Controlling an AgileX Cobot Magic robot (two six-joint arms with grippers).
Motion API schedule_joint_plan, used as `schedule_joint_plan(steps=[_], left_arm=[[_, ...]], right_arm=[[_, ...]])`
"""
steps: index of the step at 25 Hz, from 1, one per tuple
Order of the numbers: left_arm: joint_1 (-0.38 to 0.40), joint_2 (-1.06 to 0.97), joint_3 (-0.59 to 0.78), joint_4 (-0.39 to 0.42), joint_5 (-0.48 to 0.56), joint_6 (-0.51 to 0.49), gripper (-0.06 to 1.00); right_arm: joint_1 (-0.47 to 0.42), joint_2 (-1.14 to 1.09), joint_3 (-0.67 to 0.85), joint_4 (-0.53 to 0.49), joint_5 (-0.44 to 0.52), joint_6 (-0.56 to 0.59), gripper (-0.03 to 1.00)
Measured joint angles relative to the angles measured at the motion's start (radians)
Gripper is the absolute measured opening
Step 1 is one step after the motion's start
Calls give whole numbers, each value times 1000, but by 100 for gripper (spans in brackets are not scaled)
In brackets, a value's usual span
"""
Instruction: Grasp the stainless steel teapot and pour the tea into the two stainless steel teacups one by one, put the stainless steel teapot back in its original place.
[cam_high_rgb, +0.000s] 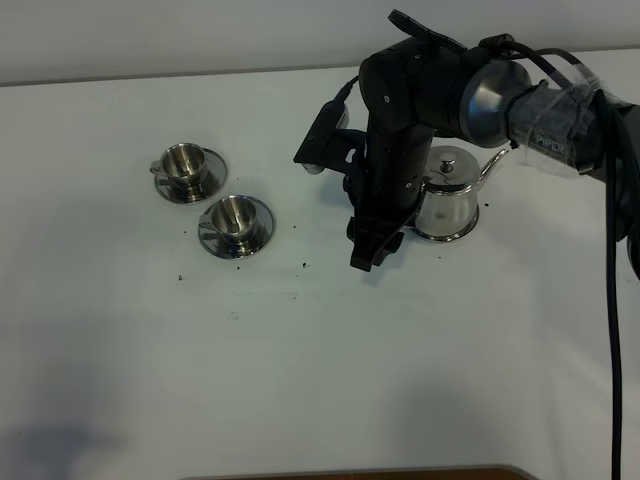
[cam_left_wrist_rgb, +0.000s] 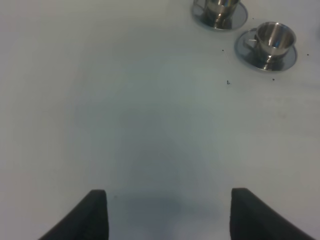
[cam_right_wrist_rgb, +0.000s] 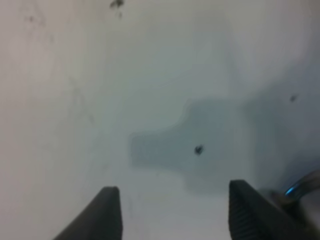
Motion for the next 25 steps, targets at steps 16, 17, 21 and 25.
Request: schedule_joint_plan(steps=[16, 17, 21, 25], left_arm=[[0, 0, 0, 0, 0, 0, 58], [0, 0, 0, 0, 0, 0, 58], [0, 0, 0, 0, 0, 0, 58], [0, 0, 0, 0, 0, 0, 58]], right_arm=[[0, 0, -9, 51, -172, -118, 48], [0, 0, -9, 30, -177, -120, 48], [0, 0, -9, -62, -162, -119, 48], [0, 0, -9, -110, -123, -106, 48]])
